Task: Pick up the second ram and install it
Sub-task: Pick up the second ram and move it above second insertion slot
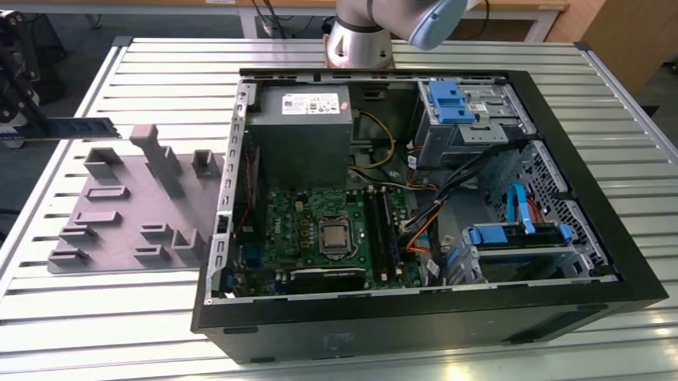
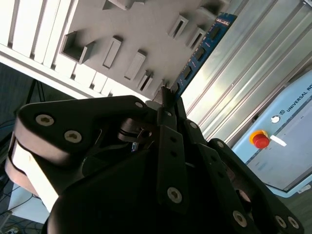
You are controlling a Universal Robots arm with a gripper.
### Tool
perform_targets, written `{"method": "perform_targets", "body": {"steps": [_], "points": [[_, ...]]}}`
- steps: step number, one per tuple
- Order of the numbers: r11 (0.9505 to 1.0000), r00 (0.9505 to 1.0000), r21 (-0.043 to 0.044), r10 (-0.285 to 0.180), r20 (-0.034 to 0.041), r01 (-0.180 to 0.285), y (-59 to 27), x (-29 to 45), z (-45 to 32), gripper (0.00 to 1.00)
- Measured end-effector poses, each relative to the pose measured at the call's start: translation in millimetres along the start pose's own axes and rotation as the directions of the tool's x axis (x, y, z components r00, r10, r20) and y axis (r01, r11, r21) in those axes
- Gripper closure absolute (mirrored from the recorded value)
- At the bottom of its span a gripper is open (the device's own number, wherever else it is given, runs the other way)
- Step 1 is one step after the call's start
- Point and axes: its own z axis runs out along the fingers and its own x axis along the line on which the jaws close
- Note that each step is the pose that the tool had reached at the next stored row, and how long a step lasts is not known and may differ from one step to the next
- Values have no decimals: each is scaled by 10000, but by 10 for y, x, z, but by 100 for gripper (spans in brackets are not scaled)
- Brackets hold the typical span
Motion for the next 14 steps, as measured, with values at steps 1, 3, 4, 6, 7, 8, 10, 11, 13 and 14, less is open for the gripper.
{"method": "perform_targets", "body": {"steps": [1, 3, 4, 6, 7, 8, 10, 11, 13, 14], "points": [[10000, 10000, 0, 0, 0, 0, -6, 0, 0, 86], [10000, 10000, 0, 1, 0, -1, -17, -1, 0, 86], [10000, 10000, 0, 1, 0, -1, -21, -1, -1, 86], [10000, 10000, 1, 0, 0, 0, -29, 0, 0, 86], [10000, 10000, 2, 0, 0, 0, -32, 0, -1, 86], [10000, 10000, 5, 1, 0, -1, -35, 0, -1, 86], [10000, 10000, 10, 0, 0, 0, -42, -1, -1, 86], [10000, 10000, 14, 0, 0, 0, -45, 0, 0, 86], [10000, 10000, 18, 0, 0, 0, -52, -1, -1, 86], [10000, 10000, 20, 0, -1, 0, -55, -1, -1, 86]]}}
